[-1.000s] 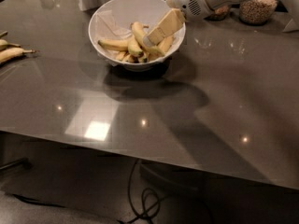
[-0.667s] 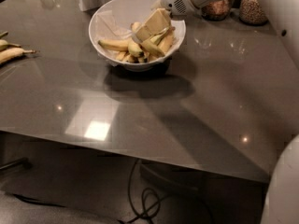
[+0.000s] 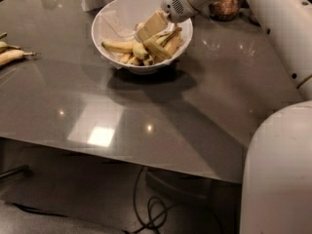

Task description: Pick banana from white bowl

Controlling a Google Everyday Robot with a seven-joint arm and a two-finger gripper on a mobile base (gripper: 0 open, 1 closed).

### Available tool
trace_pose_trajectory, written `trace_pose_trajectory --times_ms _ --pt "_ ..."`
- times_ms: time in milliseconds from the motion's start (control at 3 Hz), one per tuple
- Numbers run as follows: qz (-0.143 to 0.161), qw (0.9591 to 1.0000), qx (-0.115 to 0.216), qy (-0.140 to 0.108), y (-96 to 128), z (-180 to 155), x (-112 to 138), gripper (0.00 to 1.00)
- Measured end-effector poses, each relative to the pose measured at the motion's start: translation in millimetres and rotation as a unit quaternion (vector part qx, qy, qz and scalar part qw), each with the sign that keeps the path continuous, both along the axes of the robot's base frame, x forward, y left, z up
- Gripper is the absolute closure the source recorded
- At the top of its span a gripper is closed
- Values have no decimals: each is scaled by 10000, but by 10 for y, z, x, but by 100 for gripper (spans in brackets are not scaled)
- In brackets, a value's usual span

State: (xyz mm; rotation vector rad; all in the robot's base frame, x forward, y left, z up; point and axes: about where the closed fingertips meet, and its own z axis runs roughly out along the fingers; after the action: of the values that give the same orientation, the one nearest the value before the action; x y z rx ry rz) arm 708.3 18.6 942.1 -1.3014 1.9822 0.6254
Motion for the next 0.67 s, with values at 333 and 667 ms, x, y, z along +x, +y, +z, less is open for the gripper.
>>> trace_pose_trajectory --times_ms 333,667 --pt "-171 9997 -10 193 -5 -80 120 37" --pt "-269 9992 -19 309 -9 -130 190 37"
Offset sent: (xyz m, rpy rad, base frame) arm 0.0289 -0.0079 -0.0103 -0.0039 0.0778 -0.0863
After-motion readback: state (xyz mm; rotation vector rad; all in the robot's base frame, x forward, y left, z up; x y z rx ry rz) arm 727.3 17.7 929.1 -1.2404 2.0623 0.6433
